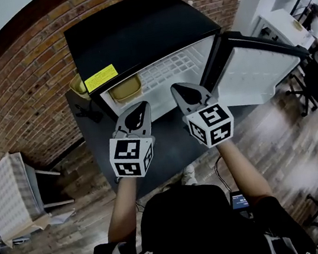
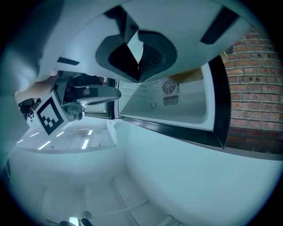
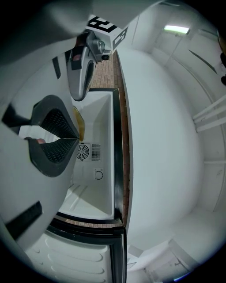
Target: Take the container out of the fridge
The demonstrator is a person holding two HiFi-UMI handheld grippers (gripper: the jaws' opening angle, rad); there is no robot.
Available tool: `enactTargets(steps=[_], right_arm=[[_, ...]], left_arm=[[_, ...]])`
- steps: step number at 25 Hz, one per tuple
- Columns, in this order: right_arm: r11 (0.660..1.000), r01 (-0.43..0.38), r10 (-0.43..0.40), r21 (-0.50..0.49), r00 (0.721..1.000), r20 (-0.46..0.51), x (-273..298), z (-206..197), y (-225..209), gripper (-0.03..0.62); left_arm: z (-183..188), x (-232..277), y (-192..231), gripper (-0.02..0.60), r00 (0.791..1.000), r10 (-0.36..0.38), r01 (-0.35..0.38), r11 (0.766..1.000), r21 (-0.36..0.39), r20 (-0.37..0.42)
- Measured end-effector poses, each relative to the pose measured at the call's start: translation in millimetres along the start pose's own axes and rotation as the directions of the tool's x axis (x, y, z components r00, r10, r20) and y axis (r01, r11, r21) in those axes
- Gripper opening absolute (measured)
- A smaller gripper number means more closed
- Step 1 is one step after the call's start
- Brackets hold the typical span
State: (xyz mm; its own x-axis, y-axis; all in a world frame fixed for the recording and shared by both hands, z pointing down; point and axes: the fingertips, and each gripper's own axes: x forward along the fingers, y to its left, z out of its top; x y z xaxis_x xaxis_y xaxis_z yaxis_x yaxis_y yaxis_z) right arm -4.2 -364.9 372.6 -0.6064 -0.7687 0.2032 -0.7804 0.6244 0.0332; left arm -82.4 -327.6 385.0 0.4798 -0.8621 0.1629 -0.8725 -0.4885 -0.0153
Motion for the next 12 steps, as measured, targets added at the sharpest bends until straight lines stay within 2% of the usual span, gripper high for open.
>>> enactTargets(steps=[12], right_arm=[[0.995, -0.101, 0.101, -0.008, 0.995, -0.005, 41.1, -1.0, -29.7, 0.041]], left_arm=[[-7.7, 41.9, 16.5, 0.015, 0.995, 0.08, -0.078, 0.996, 0.029, -0.061]])
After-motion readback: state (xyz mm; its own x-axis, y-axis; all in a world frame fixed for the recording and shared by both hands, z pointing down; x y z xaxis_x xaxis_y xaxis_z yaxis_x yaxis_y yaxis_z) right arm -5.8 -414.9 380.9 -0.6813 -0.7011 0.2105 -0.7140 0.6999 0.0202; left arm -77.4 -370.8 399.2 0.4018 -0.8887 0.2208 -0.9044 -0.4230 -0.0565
